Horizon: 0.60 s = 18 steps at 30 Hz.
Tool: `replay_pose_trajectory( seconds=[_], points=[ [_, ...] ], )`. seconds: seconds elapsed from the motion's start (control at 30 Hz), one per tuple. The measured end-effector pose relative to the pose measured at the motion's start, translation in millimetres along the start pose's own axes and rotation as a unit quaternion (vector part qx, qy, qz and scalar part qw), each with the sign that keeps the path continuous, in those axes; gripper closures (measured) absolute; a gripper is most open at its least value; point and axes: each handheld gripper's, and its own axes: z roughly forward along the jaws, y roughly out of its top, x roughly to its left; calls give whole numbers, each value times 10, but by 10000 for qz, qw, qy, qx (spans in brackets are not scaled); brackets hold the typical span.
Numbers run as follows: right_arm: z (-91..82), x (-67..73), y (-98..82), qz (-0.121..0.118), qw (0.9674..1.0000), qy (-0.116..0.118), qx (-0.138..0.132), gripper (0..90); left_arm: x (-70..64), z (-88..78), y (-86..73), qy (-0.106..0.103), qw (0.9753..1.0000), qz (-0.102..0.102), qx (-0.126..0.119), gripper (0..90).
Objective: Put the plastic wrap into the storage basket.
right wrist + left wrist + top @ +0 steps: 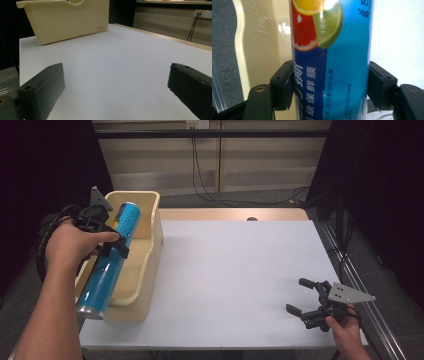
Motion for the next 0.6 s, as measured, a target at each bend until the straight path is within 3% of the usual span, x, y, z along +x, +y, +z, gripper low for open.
replay_pose_trajectory(
  seconds=[0.6],
  points=[
    [9,4,-5,-8,10000,-8,35,6,86,189,-13,-23,9999,-79,110,321]
  ],
)
